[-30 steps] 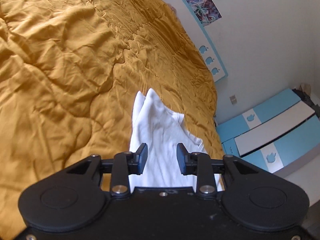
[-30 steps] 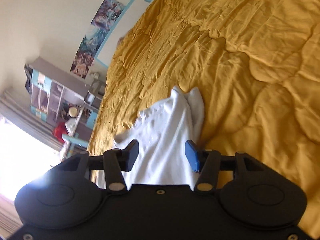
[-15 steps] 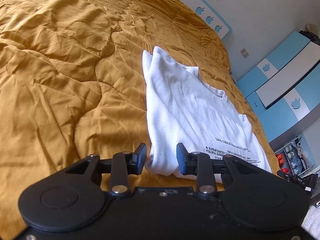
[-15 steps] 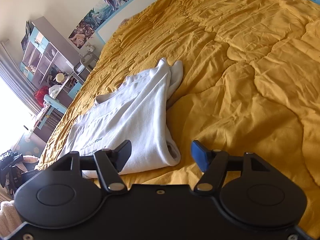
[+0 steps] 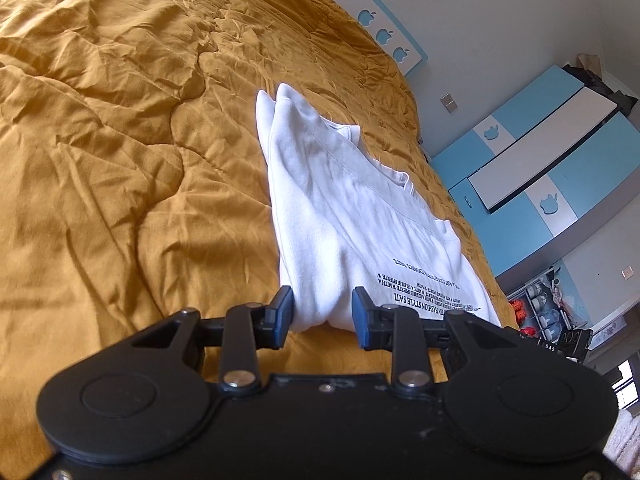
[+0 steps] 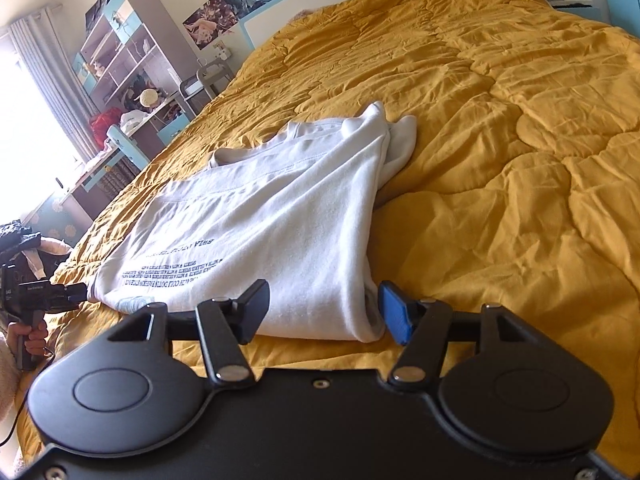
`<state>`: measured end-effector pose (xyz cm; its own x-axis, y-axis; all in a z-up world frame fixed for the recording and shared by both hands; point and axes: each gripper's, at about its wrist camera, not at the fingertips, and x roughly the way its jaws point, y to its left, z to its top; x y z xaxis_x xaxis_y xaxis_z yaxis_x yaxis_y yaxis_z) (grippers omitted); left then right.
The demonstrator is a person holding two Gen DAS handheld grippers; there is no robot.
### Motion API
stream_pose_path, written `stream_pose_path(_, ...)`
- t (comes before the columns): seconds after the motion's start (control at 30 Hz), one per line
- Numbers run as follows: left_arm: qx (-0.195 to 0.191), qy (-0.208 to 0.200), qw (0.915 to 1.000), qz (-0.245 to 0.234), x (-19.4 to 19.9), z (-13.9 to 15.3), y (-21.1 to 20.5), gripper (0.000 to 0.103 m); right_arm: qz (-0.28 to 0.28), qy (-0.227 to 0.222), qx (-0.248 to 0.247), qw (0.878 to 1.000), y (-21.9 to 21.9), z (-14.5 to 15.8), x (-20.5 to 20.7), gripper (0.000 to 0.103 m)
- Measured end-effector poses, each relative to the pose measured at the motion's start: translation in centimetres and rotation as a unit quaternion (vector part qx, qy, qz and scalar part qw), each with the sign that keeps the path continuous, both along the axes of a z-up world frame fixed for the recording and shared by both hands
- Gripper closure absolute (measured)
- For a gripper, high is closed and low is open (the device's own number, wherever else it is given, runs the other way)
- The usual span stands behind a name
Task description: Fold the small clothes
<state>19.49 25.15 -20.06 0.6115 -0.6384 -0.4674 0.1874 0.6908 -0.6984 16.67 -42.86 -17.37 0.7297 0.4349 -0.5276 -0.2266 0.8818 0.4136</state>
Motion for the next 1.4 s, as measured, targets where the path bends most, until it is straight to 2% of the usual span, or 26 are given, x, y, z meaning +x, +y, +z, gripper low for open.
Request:
stream_pose_path(0.07, -0.009, -0.006, 0.9999, -0.002, -0.1, -0.1, 0.2, 0.074, 0.000, 0.005, 0.001, 1.000, 0.2, -0.1, 0.3, 0.044)
stream_pose_path(0.13, -0.001, -0.015, 0.9999, -0.002, -0.2, 0.1, 0.0, 0.074, -0.001, 0.015, -0.006, 1.000, 0.5, -0.4, 0.7, 0.078)
stream_pose_path(0.17, 0.002, -0.020, 0.9998, -0.006, -0.2, 0.3, -0.2, 0.074, -0.005, 0.019, -0.012, 1.000, 0.6, -0.5, 0.9, 0.085)
stream_pose_path(0.2, 0.010, -0.028, 0.9995, -0.010, -0.3, 0.5, -0.4, 0.080, -0.008, 0.022, -0.013, 1.000, 0.5, -0.6, 1.0, 0.091)
stream_pose_path(0.27, 0.034, -0.039, 0.9985, -0.017, -0.3, 0.9, -0.9, 0.103, -0.011, 0.029, -0.002, 1.000, 0.2, -0.7, 1.1, 0.093)
stream_pose_path(0.3, 0.044, -0.041, 0.9980, -0.021, -0.2, 1.0, -1.2, 0.103, -0.012, 0.030, -0.002, 0.999, 0.1, -0.6, 1.1, 0.093)
stream_pose_path(0.57, 0.136, -0.062, 0.9872, -0.056, 0.3, 3.3, -2.1, 0.103, -0.018, 0.016, -0.005, 1.000, 0.4, 0.9, 0.8, 0.095)
stream_pose_path(0.7, 0.137, -0.068, 0.9860, -0.068, 0.8, 5.8, 0.1, 0.103, -0.013, -0.003, 0.004, 1.000, -0.3, 2.6, 0.4, 0.096)
stream_pose_path(0.8, 0.170, -0.064, 0.9792, -0.090, 1.2, 6.7, 0.0, 0.103, -0.005, -0.004, -0.011, 1.000, -0.5, 3.3, -0.1, 0.096)
stream_pose_path(0.87, 0.189, -0.039, 0.9758, -0.102, 1.8, 5.5, -0.2, 0.103, -0.002, 0.014, -0.020, 1.000, -0.7, 2.4, 0.0, 0.096)
stream_pose_path(0.93, 0.200, 0.002, 0.9739, -0.108, 2.4, 2.7, -0.4, 0.103, -0.005, 0.040, -0.024, 0.999, -0.9, 0.7, 0.1, 0.097)
stream_pose_path(1.0, 0.184, 0.024, 0.9776, -0.098, 2.6, 0.5, -0.2, 0.103, -0.012, 0.052, -0.015, 0.998, -1.1, -0.9, 0.2, 0.097)
stream_pose_path(1.1, 0.149, 0.033, 0.9853, -0.078, 2.6, -0.4, 0.7, 0.103, -0.023, 0.055, 0.009, 0.998, -1.5, -1.4, 0.3, 0.097)
stream_pose_path(1.17, 0.136, 0.036, 0.9873, -0.074, 2.4, 0.0, 1.1, 0.102, -0.022, 0.057, 0.019, 0.998, -1.6, -1.2, 0.3, 0.094)
stream_pose_path(1.27, 0.144, 0.027, 0.9867, -0.071, 2.3, 1.6, 1.3, 0.098, -0.033, 0.048, 0.030, 0.998, -2.0, -0.2, 0.3, 0.074)
stream_pose_path(1.33, 0.142, 0.008, 0.9888, -0.045, 2.8, 2.8, 1.4, 0.087, -0.048, 0.022, 0.023, 0.998, -2.2, 0.6, 0.7, 0.057)
stream_pose_path(1.37, 0.136, 0.002, 0.9903, -0.031, 3.2, 3.1, 1.5, 0.075, -0.053, 0.013, 0.021, 0.998, -2.3, 0.9, 1.3, 0.056)
stream_pose_path(1.4, 0.130, -0.005, 0.9914, -0.013, 3.8, 3.3, 1.5, 0.069, -0.055, 0.010, 0.023, 0.998, -2.4, 1.1, 1.9, 0.055)
